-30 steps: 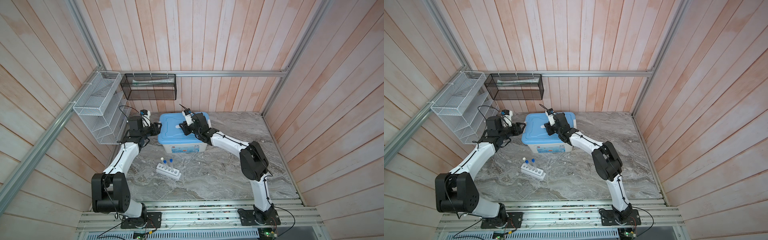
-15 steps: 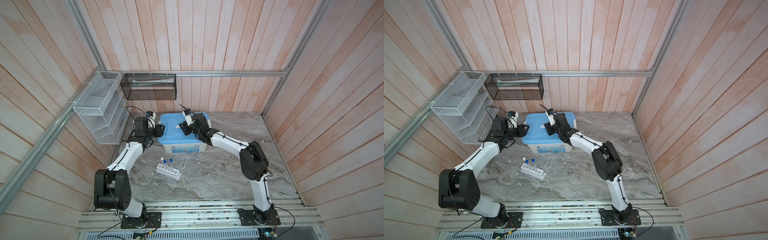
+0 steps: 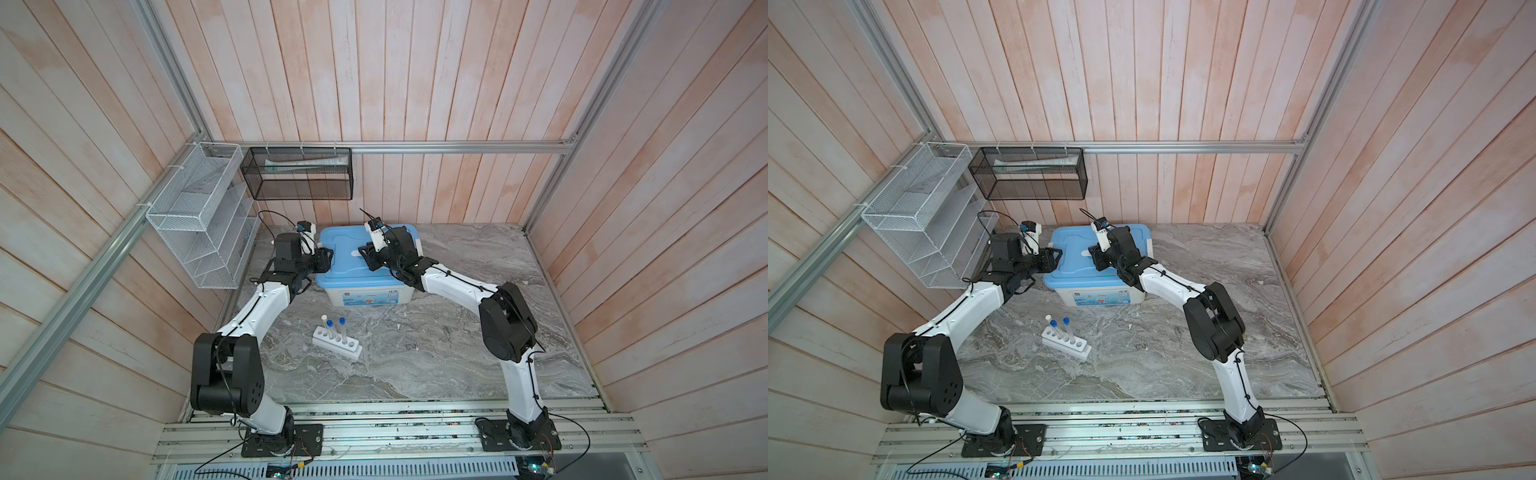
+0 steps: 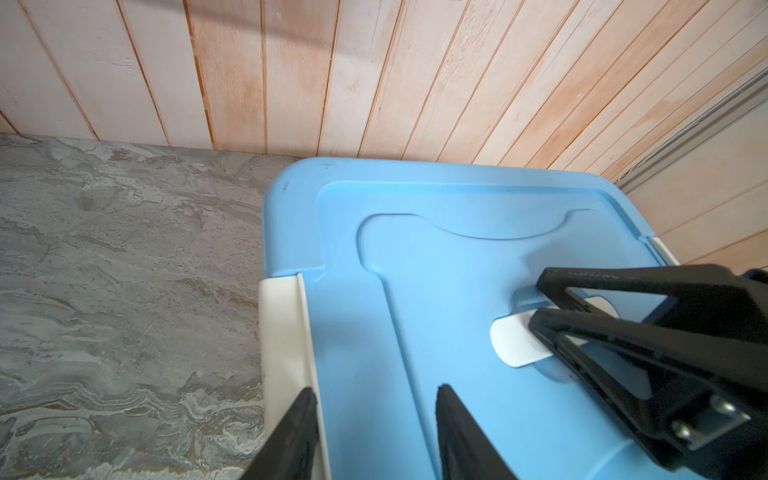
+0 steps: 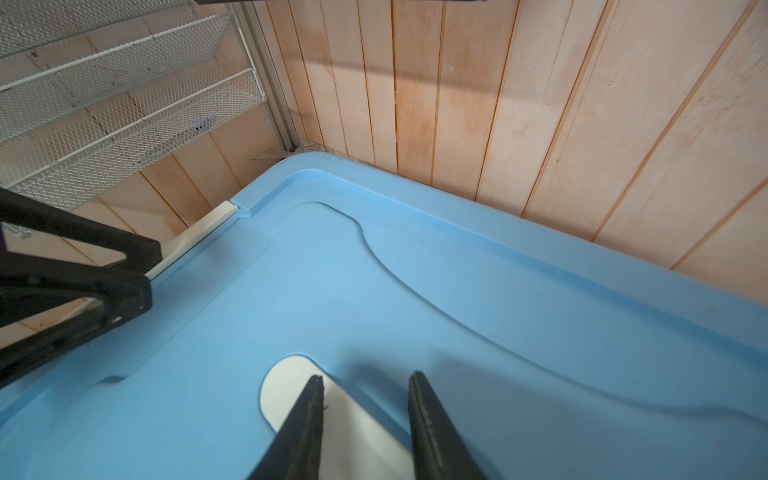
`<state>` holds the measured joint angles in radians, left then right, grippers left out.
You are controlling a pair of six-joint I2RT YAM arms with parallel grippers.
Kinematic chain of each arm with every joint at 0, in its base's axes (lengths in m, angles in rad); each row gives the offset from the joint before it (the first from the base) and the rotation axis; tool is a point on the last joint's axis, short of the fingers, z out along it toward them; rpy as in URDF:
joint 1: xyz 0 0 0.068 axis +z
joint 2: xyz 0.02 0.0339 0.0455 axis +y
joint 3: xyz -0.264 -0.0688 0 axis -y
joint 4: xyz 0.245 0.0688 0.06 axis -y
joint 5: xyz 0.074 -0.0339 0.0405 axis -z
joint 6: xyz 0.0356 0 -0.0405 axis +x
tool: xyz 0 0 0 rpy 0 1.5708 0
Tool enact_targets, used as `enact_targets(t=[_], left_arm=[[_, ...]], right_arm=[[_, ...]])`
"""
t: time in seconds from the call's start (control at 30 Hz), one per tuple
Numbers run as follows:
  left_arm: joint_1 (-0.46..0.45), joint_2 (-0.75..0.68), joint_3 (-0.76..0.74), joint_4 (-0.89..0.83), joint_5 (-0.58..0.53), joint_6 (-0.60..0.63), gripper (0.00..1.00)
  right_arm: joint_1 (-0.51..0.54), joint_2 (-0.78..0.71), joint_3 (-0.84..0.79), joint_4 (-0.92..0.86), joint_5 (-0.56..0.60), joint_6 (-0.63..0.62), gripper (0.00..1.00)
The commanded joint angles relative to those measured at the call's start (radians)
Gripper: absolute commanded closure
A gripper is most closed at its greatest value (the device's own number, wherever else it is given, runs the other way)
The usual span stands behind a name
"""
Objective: Organize the chemistry lab equipment
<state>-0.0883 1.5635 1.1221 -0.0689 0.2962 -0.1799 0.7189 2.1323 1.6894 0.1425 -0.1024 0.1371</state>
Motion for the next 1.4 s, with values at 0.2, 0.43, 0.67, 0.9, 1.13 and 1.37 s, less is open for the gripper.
enact_targets(t=[0.2,0.43,0.67,0.9,1.13,1.37], left_arm=[[-0.026,-0.014,0.032,-0.03,0.046,-0.03,0.48],[0.029,-0.164,-0.03,0.083,0.038,-0.076,0.29],[0.104,-0.37,-0.237,0.307,-0.096,-0.14,0.12],[0.11,-0.475,-0.431,0.489,-0.339,-0.147,0.05],[0.109,-0.474,-0.6,0.681,-0.466,-0.13,0.0],[0.108,-0.431,-0.714,0.808,-0.52,-0.049,0.0]], right_arm=[[0.005,0.109,-0.078,-0.285,-0.022,0.041,0.64],[0.004,0.103,-0.047,-0.288,-0.034,0.048,0.64],[-0.009,0.038,-0.032,-0.27,-0.003,0.036,0.55],[-0.032,-0.158,-0.145,-0.16,0.116,0.032,0.39],[-0.073,-0.473,-0.498,0.132,0.398,0.048,0.26],[-0.156,-0.804,-0.835,0.341,0.576,-0.034,0.21]])
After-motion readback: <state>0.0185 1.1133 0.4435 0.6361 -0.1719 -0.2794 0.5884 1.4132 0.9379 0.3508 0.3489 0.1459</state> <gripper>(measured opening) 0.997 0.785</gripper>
